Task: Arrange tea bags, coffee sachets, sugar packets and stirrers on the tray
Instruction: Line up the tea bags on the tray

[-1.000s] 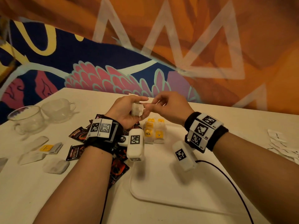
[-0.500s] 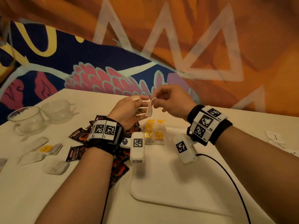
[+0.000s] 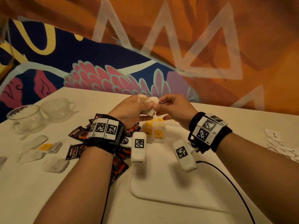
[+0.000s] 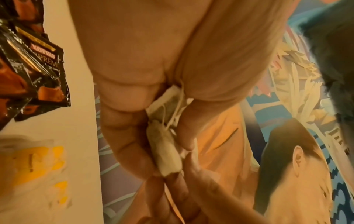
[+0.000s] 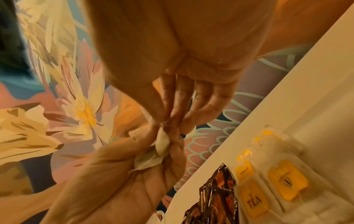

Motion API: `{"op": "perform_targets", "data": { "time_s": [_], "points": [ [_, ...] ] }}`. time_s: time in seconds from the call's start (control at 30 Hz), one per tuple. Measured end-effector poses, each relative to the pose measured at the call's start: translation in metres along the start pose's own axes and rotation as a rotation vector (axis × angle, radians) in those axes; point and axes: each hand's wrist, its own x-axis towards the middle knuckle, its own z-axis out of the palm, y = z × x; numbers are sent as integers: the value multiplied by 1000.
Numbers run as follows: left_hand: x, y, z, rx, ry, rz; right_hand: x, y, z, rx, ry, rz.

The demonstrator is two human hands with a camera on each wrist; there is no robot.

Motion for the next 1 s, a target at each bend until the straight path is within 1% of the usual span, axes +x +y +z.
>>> {"op": "perform_targets", "data": {
  "time_s": [0.1,0.17,0.23,0.3,0.4,0.47,0.53,0.63,0.7,0.73,0.8,0.87,0.93,1.0],
  "points": [
    [-3,4,0,-42,38,-21,0,2,3,33,29,-22],
    [-6,6,-1,-45,35,-16,0,0,3,35,21,-16],
    [-8,7,-1,-2,18,-12,0,-1,3,36,0,-9],
    [-8,8,0,59,37,-19,0,-1,3,39,-10,3],
    [-5,7,-6,199,148,-39,-1,7,8,4,-38,68],
    [-3,4,-15,225,229,-52,-3,19,15,-77,-97,141],
    [-4,4,-21,160,266,-69,-6,33,25,-164,-164,214],
    [-8,7,-20,89,247,-71,-9,44,39,-231,-220,295],
    [-8,8,-18,103,227,-71,-8,45,43,-281,-221,316],
    [-8,7,-18,117,219,-78,-8,44,45,-345,-211,308],
    [-8,7,-17,135,210,-93,-7,43,46,-579,-182,239],
    [-8,7,-17,128,206,-96,-8,42,46,-750,-191,191],
    [-8,7,-17,104,196,-86,-8,40,43,-794,-210,191],
    [-10,7,-17,74,166,-73,-6,35,36,-781,-170,195]
  ]
}}
